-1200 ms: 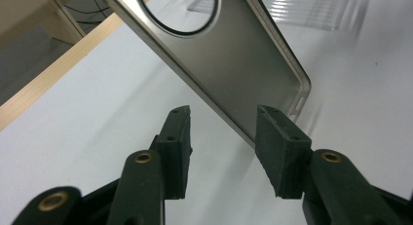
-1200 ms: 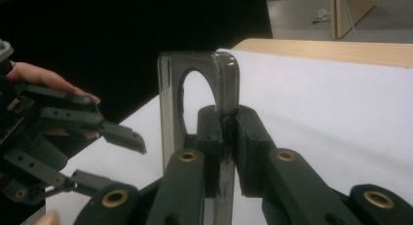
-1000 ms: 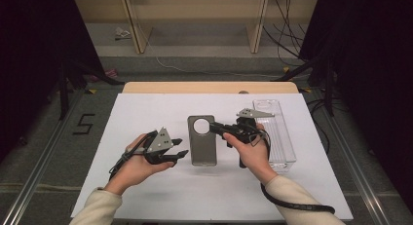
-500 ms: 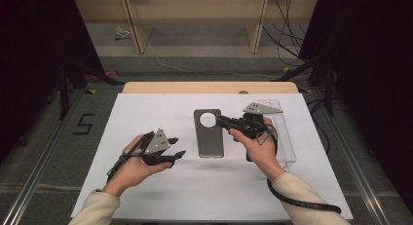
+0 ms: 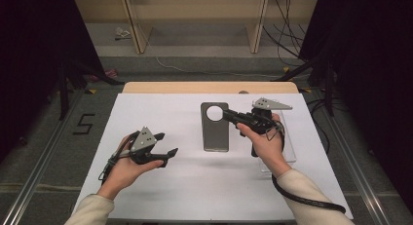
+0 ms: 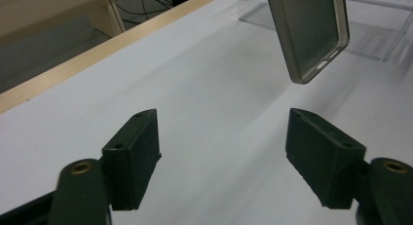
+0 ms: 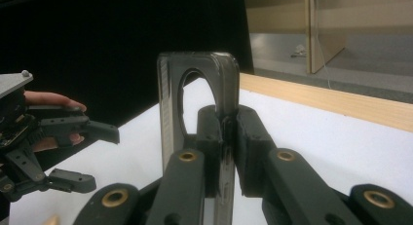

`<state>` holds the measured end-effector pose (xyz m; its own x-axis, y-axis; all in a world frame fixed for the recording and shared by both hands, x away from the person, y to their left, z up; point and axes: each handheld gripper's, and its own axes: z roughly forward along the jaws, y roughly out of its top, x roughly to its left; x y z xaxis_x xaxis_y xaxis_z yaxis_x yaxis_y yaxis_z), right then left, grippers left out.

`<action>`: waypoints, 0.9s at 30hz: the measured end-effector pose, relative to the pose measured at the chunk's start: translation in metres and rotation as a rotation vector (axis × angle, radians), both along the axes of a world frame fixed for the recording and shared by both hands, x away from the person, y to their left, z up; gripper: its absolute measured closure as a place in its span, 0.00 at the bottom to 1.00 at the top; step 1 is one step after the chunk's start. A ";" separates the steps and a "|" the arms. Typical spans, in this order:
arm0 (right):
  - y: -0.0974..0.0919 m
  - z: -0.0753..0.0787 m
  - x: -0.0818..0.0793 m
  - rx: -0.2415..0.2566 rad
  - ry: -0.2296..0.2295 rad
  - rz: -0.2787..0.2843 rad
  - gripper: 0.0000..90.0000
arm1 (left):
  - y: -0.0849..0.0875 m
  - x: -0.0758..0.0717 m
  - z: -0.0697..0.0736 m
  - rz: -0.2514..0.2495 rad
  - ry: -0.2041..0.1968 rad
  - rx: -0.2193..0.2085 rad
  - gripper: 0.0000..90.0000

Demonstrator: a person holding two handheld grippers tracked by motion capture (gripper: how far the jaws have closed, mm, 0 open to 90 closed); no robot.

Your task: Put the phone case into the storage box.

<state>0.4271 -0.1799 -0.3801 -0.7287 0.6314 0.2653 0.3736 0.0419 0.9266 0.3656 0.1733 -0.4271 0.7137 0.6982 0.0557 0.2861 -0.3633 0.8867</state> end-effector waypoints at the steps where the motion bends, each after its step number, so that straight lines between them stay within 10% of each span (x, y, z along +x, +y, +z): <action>1: 0.000 0.000 0.000 0.001 0.001 0.000 0.92 | 0.001 0.000 0.000 0.004 -0.002 -0.002 0.28; 27: -0.016 0.011 0.004 0.028 -0.023 -0.040 0.92 | 0.013 -0.004 -0.004 0.071 -0.019 0.007 0.04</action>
